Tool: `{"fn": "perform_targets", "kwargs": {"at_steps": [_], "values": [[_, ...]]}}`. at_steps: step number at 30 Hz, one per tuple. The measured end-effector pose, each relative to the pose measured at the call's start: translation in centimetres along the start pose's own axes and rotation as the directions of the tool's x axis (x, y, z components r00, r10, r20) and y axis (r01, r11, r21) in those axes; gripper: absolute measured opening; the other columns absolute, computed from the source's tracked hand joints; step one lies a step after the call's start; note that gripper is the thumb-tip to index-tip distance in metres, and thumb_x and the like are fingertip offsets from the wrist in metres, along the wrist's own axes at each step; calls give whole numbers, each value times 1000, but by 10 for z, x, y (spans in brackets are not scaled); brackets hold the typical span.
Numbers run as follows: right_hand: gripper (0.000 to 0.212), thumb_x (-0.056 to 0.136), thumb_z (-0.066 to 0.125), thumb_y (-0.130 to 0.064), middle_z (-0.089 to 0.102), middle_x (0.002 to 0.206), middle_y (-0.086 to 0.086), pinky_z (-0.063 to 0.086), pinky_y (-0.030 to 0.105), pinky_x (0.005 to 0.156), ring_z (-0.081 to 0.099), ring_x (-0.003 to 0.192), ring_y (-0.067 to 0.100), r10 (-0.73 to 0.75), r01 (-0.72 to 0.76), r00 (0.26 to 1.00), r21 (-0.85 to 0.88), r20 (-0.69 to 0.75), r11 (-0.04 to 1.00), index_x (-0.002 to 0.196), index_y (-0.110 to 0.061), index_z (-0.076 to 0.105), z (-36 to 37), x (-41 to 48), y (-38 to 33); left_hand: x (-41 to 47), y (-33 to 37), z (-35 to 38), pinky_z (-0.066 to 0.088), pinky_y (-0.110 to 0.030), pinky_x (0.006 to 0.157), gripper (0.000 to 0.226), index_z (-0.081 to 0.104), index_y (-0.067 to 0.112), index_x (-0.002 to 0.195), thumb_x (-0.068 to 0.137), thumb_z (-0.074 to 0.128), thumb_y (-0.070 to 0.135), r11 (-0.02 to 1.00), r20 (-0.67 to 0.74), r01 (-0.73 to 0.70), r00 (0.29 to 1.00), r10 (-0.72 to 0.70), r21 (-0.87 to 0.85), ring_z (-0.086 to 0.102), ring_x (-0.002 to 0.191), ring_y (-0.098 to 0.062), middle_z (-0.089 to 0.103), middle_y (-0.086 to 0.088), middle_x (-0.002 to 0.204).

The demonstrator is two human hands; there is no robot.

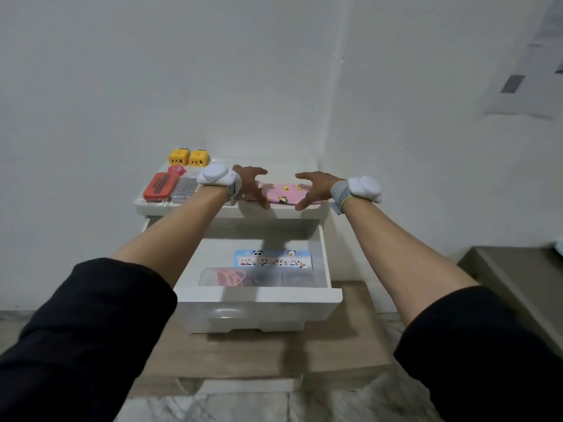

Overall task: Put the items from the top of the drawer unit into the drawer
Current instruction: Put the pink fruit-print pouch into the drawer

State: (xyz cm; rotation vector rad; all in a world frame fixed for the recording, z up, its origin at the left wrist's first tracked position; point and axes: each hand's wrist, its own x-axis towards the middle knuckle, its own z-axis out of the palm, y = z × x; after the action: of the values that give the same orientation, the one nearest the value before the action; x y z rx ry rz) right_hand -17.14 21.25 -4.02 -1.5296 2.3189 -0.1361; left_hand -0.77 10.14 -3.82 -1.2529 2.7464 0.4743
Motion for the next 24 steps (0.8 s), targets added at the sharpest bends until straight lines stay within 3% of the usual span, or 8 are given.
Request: {"fn": "perform_targets", "kwargs": {"at_steps": [4, 9, 17, 24], "values": [[82, 77, 78, -36, 35, 155, -1, 30, 31, 112, 35, 142, 23, -21, 19, 999, 37, 35, 999, 147, -27, 37, 17, 7, 10, 3, -5, 15, 27, -36, 112, 90, 35, 32, 146, 69, 78, 49, 997, 12, 8, 1000, -9, 75, 36, 138, -29, 46, 1, 147], [54, 73, 81, -26, 58, 137, 0, 42, 27, 96, 52, 126, 25, -17, 25, 990, 59, -138, 998, 124, -29, 65, 23, 8, 15, 0, -6, 17, 29, -50, 103, 66, 58, 41, 126, 65, 79, 52, 988, -122, -6, 992, 25, 154, 40, 127, -31, 59, -2, 128], [41, 70, 82, -18, 63, 126, 4, 46, 34, 96, 43, 121, 32, -8, 23, 975, 65, -220, 998, 110, -25, 75, 29, -12, 14, -18, -3, 22, 33, -38, 86, 50, 69, 34, 108, 61, 83, 42, 992, -190, -34, 980, 57, 122, 44, 117, -31, 57, -7, 113], [26, 71, 81, -20, 64, 118, 7, 46, 32, 88, 46, 117, 31, 15, 14, 961, 102, -277, 995, 97, -24, 78, 39, -42, 6, -43, -8, 28, 35, -42, 95, 48, 68, 33, 107, 62, 82, 43, 986, -203, -65, 974, 96, 154, 42, 118, -31, 57, -8, 112]]}}
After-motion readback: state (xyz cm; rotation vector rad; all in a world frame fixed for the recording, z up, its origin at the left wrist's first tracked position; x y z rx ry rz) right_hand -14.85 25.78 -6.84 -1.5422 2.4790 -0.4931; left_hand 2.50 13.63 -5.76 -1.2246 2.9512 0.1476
